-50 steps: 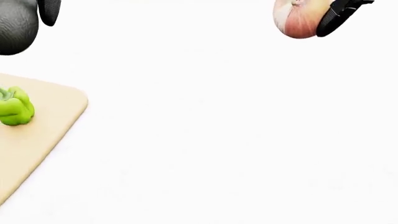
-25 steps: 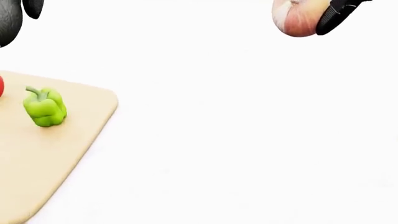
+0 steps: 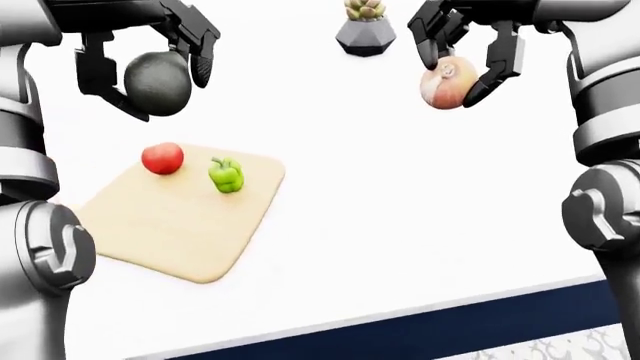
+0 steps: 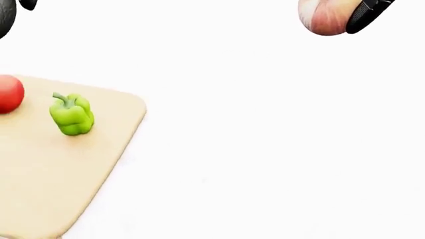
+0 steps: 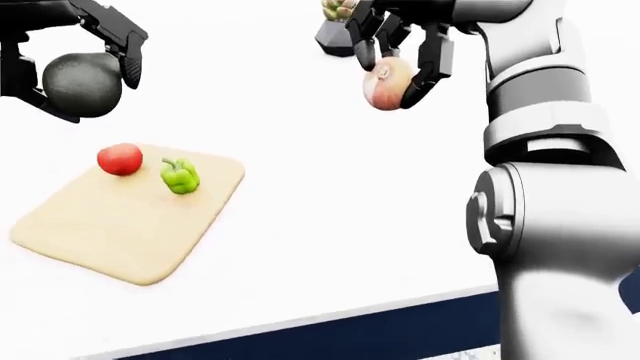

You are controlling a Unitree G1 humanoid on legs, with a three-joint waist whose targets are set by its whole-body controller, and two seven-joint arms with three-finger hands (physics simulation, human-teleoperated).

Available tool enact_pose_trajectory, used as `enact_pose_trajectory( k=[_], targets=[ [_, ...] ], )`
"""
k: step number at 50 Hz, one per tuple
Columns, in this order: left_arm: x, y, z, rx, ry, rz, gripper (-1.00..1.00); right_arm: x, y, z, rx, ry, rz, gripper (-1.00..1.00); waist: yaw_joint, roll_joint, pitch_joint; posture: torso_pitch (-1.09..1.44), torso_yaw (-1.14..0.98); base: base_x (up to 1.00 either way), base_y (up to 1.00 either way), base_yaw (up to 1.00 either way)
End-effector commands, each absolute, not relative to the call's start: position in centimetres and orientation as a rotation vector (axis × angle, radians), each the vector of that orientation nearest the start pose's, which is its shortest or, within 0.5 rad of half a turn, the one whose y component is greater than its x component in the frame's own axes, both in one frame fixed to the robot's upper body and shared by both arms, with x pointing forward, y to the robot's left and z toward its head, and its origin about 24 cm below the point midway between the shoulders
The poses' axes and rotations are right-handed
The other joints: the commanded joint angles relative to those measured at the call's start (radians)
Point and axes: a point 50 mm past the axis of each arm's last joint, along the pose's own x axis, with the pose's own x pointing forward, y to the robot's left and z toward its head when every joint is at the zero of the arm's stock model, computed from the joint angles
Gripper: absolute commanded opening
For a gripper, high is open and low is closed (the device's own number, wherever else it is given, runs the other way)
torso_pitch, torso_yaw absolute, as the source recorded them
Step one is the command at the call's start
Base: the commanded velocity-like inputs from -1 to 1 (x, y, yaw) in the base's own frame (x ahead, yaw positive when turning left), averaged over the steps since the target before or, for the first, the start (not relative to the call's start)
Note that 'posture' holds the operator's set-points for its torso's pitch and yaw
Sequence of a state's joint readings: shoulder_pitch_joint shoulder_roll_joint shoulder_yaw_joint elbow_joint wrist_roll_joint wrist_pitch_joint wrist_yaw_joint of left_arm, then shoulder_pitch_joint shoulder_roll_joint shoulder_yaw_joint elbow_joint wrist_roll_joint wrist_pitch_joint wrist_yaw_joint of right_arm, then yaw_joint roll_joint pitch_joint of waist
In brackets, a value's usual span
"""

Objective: Place the avocado, onion, tomato and bell pepper on the cutting board.

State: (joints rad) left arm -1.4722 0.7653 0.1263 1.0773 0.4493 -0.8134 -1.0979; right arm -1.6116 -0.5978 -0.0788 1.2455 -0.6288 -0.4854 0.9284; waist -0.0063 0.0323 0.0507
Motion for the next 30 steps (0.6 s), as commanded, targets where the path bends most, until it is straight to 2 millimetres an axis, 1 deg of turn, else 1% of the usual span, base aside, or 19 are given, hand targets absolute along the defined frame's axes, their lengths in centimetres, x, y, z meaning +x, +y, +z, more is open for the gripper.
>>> enact_pose_trajectory(
  k=[1,2,3,4,5,6,7,10,13,17,19,20,21,22,23,25,26,27,30],
  targets=[
    [33.81,23.38,38.7,1.419,-0.561,-0.602,-1.0,37.66,-18.24,39.18,-1.227,-0.394,0.578,-1.0,0.004,-0.007,-0.03,0.0,0.0,0.0,0.29,0.0],
    [33.81,23.39,38.69,1.419,-0.561,-0.603,-1.0,37.66,-18.24,39.19,-1.225,-0.394,0.579,-1.0,0.001,0.012,-0.027,0.0,0.0,0.0,0.29,0.0],
    [33.78,23.39,38.7,1.419,-0.562,-0.604,-1.0,37.69,-18.23,39.09,-1.226,-0.392,0.581,-1.0,-0.003,0.039,-0.027,0.0,0.0,0.0,0.29,0.0],
    [33.77,23.39,38.72,1.419,-0.563,-0.603,-1.0,37.7,-18.21,39.05,-1.227,-0.393,0.582,-1.0,-0.006,0.078,-0.035,0.0,0.0,0.0,0.29,0.0],
    [33.76,23.42,38.72,1.42,-0.562,-0.602,-1.0,37.75,-18.18,38.93,-1.226,-0.391,0.585,-1.0,-0.004,0.05,-0.028,0.0,0.0,0.0,0.28,0.0],
    [33.74,23.44,38.76,1.42,-0.562,-0.601,-1.0,37.75,-18.17,38.93,-1.225,-0.39,0.585,-1.0,-0.008,0.058,-0.027,0.0,0.0,0.0,0.29,0.0],
    [33.73,23.45,38.78,1.417,-0.562,-0.601,-1.0,37.74,-18.16,38.96,-1.224,-0.391,0.585,-1.0,-0.009,0.051,-0.026,0.0,0.0,0.0,0.29,0.0],
    [33.72,23.41,38.86,1.417,-0.567,-0.599,-1.0,37.7,-18.14,39.1,-1.225,-0.391,0.584,-1.0,-0.012,0.015,-0.024,0.0,0.0,0.0,0.29,0.0],
    [33.66,23.44,38.97,1.417,-0.567,-0.598,-1.0,37.69,-18.17,39.09,-1.226,-0.389,0.585,-1.0,-0.015,-0.006,-0.017,0.0,0.0,0.0,0.29,0.0],
    [33.56,23.46,39.21,1.418,-0.573,-0.593,-1.0,37.63,-18.12,39.23,-1.226,-0.393,0.587,-1.0,-0.016,-0.035,-0.02,0.0,0.0,0.0,0.29,0.0],
    [33.5,23.52,39.34,1.418,-0.575,-0.591,-1.0,37.61,-18.11,39.23,-1.227,-0.391,0.589,-1.0,-0.014,-0.061,-0.022,0.0,0.0,0.0,0.29,0.0],
    [33.47,23.52,39.39,1.417,-0.576,-0.589,-1.0,37.58,-18.1,39.31,-1.227,-0.391,0.589,-1.0,-0.011,-0.086,-0.028,0.0,0.0,0.0,0.28,0.0],
    [33.47,23.51,39.4,1.417,-0.576,-0.589,-1.0,37.55,-18.07,39.4,-1.227,-0.393,0.59,-1.0,-0.004,-0.089,-0.034,0.0,0.0,0.0,0.29,0.0],
    [33.47,23.48,39.42,1.418,-0.578,-0.589,-1.0,37.54,-18.07,39.42,-1.228,-0.393,0.59,-1.0,-0.011,-0.071,-0.028,0.0,0.0,0.0,0.29,0.0],
    [33.47,23.48,39.44,1.42,-0.578,-0.587,-1.0,37.54,-18.08,39.4,-1.229,-0.39,0.591,-1.0,-0.004,-0.079,-0.031,0.0,0.0,0.0,0.29,0.0],
    [33.56,23.55,39.26,1.43,-0.573,-0.581,-1.0,37.53,-18.08,39.39,-1.228,-0.39,0.593,-1.0,0.001,-0.069,-0.049,0.0,0.0,0.0,0.29,0.0],
    [33.56,23.56,39.25,1.428,-0.574,-0.582,-1.0,37.54,-18.07,39.34,-1.229,-0.39,0.595,-1.0,0.003,-0.064,-0.052,0.0,0.0,0.0,0.29,0.0],
    [33.57,23.59,39.22,1.428,-0.573,-0.58,-1.0,37.56,-18.03,39.27,-1.228,-0.389,0.598,-1.0,0.006,-0.058,-0.049,0.0,0.0,0.0,0.29,0.0],
    [33.55,23.64,39.23,1.427,-0.572,-0.579,-1.0,37.54,-17.97,39.34,-1.228,-0.39,0.599,-1.0,0.008,-0.03,-0.033,0.0,0.0,0.0,0.29,0.0]
  ],
)
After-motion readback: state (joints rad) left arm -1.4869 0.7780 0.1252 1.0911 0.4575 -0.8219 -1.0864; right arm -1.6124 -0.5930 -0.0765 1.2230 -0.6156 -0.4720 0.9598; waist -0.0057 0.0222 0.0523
